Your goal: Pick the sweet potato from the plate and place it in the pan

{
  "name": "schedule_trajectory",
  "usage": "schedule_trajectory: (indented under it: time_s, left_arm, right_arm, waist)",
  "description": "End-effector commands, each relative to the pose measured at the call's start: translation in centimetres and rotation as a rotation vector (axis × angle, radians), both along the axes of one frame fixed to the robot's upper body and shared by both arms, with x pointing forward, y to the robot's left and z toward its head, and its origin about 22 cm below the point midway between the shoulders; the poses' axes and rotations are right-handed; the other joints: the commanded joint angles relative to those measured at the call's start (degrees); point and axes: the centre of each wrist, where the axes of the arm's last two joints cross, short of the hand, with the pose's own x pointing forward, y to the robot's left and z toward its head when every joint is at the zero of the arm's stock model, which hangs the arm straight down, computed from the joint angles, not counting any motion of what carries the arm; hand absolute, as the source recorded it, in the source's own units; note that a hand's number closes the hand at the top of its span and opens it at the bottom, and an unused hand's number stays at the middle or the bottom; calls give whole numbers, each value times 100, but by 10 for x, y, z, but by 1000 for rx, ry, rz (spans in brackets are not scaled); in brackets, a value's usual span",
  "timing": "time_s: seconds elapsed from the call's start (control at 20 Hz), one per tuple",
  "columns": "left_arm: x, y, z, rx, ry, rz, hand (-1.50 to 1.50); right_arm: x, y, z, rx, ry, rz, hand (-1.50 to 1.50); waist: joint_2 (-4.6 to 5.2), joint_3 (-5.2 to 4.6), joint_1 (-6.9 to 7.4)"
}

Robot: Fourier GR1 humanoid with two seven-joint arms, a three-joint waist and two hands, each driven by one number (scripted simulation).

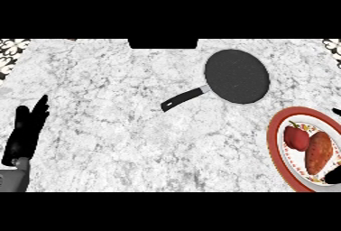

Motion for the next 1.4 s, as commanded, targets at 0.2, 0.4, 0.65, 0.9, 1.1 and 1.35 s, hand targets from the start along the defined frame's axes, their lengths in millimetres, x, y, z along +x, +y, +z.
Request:
schedule_trajectory:
  time_s: [0.2, 0.4, 0.65, 0.9, 1.1, 1.35]
  left_arm:
    - [-6, -2, 10, 5, 11, 9, 0]
    - [25, -14, -4, 12, 15, 1, 0]
    - [-9, -3, -2, 8, 5, 0, 0]
    - [6, 9, 5, 13, -2, 14, 0]
    - [17, 0, 6, 0, -4, -2, 0]
    - [23, 6, 7, 9, -3, 2, 0]
  right_arm:
    - [-3, 5, -17, 9, -5, 16, -150]
    - [8, 5, -29, 5, 1, 3, -150]
    - [24, -6, -38, 29, 13, 9, -150]
    - [21, -15, -29, 5, 57, -6, -150]
    - [27, 12, -65, -22, 85, -15, -150]
    - [26, -4, -63, -93, 9, 88, 150]
  waist:
    - [-5, 0, -16]
    - [12, -2, -45]
    - [1, 1, 15]
    - [0, -1, -5]
    - [6, -1, -2]
    - [13, -1, -17]
